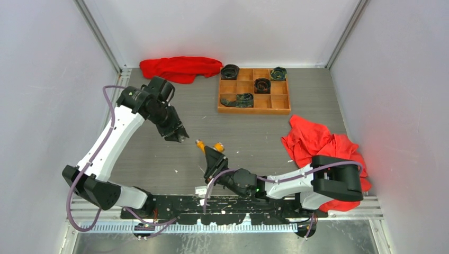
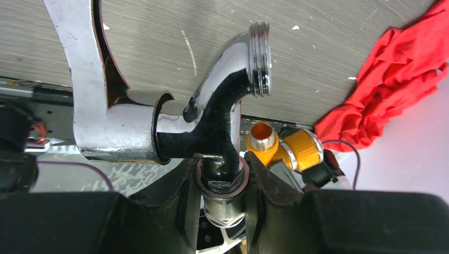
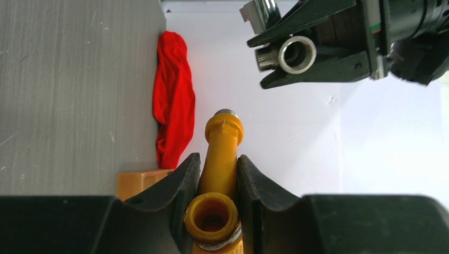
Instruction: Install the water faucets
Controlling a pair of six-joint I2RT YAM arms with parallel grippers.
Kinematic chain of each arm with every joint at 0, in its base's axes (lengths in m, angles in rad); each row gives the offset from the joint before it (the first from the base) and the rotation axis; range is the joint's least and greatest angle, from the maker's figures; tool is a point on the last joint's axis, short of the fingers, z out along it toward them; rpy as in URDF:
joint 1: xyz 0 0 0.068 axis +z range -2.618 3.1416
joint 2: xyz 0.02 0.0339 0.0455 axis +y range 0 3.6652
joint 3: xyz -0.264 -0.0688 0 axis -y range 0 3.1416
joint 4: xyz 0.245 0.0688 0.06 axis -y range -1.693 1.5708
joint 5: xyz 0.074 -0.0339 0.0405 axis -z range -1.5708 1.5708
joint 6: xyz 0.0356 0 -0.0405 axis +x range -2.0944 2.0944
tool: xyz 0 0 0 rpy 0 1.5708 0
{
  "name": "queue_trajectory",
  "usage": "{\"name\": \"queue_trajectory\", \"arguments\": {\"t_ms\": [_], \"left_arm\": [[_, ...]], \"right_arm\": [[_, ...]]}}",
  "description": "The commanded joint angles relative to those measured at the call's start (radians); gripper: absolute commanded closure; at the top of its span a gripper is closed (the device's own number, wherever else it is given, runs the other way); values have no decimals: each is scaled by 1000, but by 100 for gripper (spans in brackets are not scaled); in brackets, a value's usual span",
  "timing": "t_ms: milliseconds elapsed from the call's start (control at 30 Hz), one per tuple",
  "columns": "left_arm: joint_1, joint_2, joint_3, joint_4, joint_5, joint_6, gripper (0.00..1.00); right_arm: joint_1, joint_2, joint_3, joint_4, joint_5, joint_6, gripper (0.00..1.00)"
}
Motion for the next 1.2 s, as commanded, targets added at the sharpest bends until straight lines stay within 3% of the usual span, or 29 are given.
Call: {"name": "queue_trajectory", "arguments": {"t_ms": [0,433,933,1167], "left_arm": [[-31,1,84,-110,-135,28,100],[-70,12,64,-94,-220,-3,100],[-96,-16,11,-36,-246,-83,100],[-98,-14,7,-34,-257,-83,100]], "right_arm": [[27,17,103,59,-3,-135,99],[93,88,190,23,4,-209,100],[101,200,273,121,76,-201,100],[102,173,266,127,80,-199,100]]}}
